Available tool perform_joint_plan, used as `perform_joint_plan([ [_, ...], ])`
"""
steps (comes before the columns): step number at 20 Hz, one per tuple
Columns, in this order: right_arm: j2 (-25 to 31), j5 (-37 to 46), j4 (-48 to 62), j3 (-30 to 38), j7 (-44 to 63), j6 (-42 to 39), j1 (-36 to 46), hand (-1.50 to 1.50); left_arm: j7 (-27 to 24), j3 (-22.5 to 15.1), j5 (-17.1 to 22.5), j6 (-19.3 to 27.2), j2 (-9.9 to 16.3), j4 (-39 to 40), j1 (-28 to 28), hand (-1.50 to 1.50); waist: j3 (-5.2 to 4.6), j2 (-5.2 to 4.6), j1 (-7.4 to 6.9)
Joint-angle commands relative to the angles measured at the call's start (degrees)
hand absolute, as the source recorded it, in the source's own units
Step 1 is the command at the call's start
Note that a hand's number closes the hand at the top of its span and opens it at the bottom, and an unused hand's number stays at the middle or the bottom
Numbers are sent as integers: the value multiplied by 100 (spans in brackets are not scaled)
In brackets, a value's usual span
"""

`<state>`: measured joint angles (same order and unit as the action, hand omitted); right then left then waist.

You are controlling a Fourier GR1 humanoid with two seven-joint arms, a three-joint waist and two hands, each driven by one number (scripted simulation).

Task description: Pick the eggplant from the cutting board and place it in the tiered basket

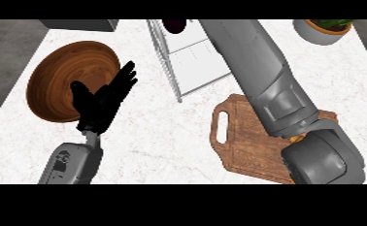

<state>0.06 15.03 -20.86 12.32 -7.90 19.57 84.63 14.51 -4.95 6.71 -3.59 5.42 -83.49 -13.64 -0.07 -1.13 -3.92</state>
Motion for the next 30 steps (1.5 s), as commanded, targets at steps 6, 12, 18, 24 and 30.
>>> perform_joint_plan([
  [6,858,-372,120,573,148,202,-444,-150,-317,268,65,-158,221,145,333,0,4,61,284],
  [12,2023,-481,-148,500,188,-1519,-1019,-150,-140,207,33,40,30,-60,381,0,10,124,421],
  [18,3267,-545,-262,431,-293,-3399,-1653,-150,234,134,8,65,98,-483,471,0,14,121,396],
  [24,4468,-854,-293,729,-576,-4693,-2196,-150,-296,282,-45,41,13,165,292,0,10,80,415],
  [30,5292,-1018,5,1019,-1001,-5365,-2559,-150,73,253,-13,23,74,-279,353,0,16,64,290],
])
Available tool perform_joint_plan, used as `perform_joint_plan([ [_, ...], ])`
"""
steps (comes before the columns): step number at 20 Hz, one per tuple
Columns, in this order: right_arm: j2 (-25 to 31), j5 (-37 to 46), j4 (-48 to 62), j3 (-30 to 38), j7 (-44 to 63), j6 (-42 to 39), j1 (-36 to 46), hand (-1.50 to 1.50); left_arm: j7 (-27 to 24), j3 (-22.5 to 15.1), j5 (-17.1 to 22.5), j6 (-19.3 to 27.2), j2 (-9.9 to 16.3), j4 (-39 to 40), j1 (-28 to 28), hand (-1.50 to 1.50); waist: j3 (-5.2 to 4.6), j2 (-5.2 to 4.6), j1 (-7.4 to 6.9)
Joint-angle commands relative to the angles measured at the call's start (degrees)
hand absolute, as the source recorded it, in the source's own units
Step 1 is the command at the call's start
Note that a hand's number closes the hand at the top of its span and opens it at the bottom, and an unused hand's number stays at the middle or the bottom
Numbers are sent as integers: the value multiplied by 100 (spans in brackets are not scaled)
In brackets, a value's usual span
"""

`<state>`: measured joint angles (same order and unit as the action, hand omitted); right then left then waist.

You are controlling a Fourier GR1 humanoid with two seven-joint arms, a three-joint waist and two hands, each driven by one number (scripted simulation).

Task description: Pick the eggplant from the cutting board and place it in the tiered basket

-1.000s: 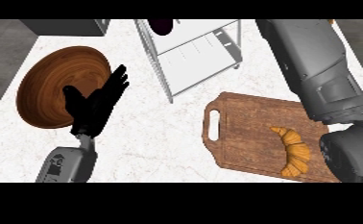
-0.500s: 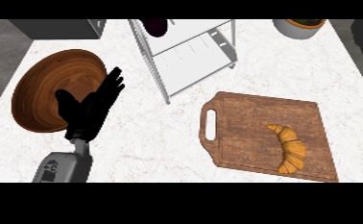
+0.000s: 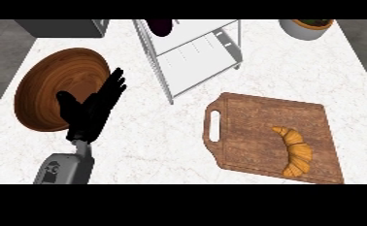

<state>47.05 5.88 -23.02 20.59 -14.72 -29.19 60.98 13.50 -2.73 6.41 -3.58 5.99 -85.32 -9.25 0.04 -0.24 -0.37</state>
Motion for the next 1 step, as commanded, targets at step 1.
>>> perform_joint_plan([
  [1,511,-150,134,195,-453,-571,-444,-150,-174,116,107,-125,11,111,-32,0,0,-10,-21],
])
